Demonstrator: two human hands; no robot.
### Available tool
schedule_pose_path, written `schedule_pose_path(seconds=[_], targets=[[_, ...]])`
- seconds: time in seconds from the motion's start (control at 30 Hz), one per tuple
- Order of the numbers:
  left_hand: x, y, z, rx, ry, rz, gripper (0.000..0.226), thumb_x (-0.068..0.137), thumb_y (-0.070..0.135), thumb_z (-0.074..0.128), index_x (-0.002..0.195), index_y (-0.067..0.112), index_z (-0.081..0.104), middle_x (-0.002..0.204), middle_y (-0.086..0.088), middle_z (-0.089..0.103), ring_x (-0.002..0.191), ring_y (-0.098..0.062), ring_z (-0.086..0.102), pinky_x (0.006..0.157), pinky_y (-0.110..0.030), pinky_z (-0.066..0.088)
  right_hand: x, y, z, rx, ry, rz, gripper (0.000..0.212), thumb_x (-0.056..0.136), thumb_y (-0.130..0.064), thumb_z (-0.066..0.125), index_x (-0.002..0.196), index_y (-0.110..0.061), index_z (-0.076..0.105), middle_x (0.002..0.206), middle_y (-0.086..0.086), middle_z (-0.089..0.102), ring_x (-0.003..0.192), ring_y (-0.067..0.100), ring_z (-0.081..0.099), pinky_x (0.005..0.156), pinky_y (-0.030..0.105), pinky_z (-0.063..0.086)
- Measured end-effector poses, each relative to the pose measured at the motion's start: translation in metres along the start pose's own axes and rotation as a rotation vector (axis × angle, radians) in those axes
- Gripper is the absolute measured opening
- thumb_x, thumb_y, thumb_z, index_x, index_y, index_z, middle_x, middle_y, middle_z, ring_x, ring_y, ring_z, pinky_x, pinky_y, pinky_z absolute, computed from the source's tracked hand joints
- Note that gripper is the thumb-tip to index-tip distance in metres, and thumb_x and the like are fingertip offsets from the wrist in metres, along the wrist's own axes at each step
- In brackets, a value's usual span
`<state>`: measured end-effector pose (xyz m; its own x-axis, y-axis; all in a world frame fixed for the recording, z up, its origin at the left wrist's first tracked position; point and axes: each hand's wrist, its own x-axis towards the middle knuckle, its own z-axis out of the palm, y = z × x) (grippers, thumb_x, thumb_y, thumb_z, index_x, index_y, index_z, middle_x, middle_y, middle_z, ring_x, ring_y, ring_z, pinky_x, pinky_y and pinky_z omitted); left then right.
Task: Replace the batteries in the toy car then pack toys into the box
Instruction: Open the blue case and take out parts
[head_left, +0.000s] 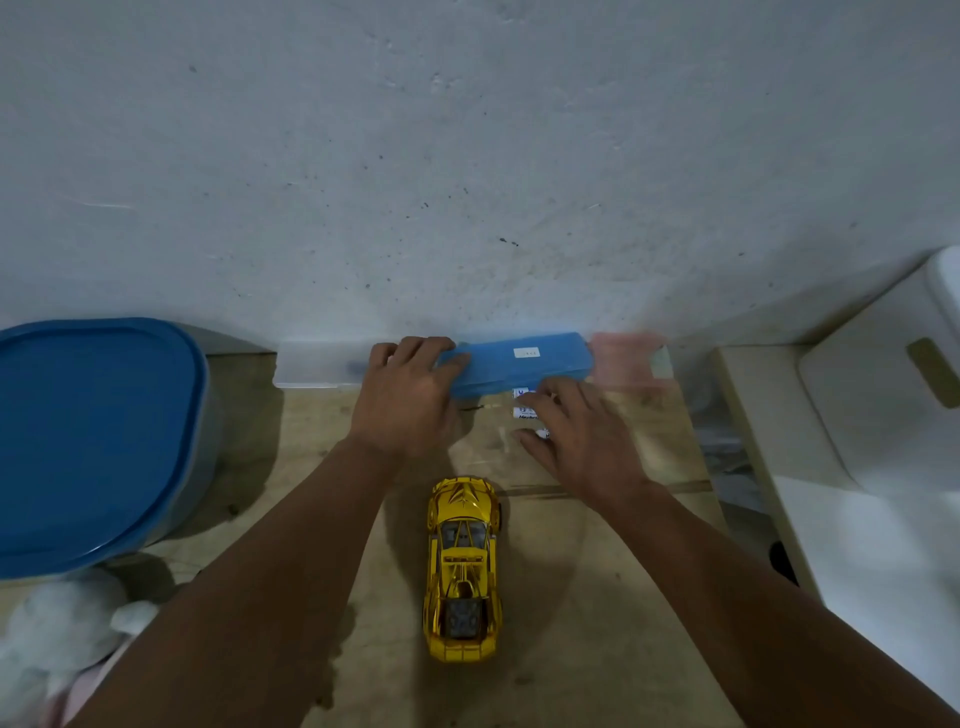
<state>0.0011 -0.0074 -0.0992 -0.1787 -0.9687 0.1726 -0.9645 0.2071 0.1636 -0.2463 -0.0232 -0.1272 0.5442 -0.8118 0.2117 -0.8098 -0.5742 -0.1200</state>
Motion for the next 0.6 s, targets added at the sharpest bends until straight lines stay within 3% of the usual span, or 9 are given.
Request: schedule_pose_path(seconds=[0.17,0.3,0.6], targets=[[0.0,-0.001,-0.003,0.027,-0.064,0.012,0.057,0.093,0.045,0.055,0.14,0.014,0.065,0.142,-0.012,0.062,0.13,-0.034,0.055,0.105,-0.051,0.042,0.007,0.003,-0.012,-0.042,0.065,0.059,0.037,0.097,-0.045,0.051,0.124,-0.023,0.063,0.125,0.004,0.059,0.113,0.027,0.054,0.087,0.044,0.047],[0.003,-0.002,-0.003,0.05,-0.044,0.014,0.044,0.099,0.033,0.066,0.139,0.013,0.067,0.144,-0.013,0.062,0.13,-0.036,0.057,0.104,-0.052,0.044,0.021,0.004,-0.015,-0.076,-0.02,0.085,0.04,0.1,-0.042,0.048,0.134,-0.024,0.06,0.141,0.004,0.054,0.129,0.027,0.048,0.1,0.048,0.041],[0.006,-0.001,-0.003,0.051,-0.067,0.022,0.043,0.09,0.018,0.081,0.131,0.012,0.073,0.139,-0.016,0.067,0.127,-0.037,0.063,0.103,-0.051,0.049,0.028,-0.003,-0.006,-0.068,-0.097,0.097,0.048,0.101,-0.043,0.039,0.14,-0.021,0.056,0.146,0.007,0.051,0.134,0.028,0.044,0.107,0.048,0.037]])
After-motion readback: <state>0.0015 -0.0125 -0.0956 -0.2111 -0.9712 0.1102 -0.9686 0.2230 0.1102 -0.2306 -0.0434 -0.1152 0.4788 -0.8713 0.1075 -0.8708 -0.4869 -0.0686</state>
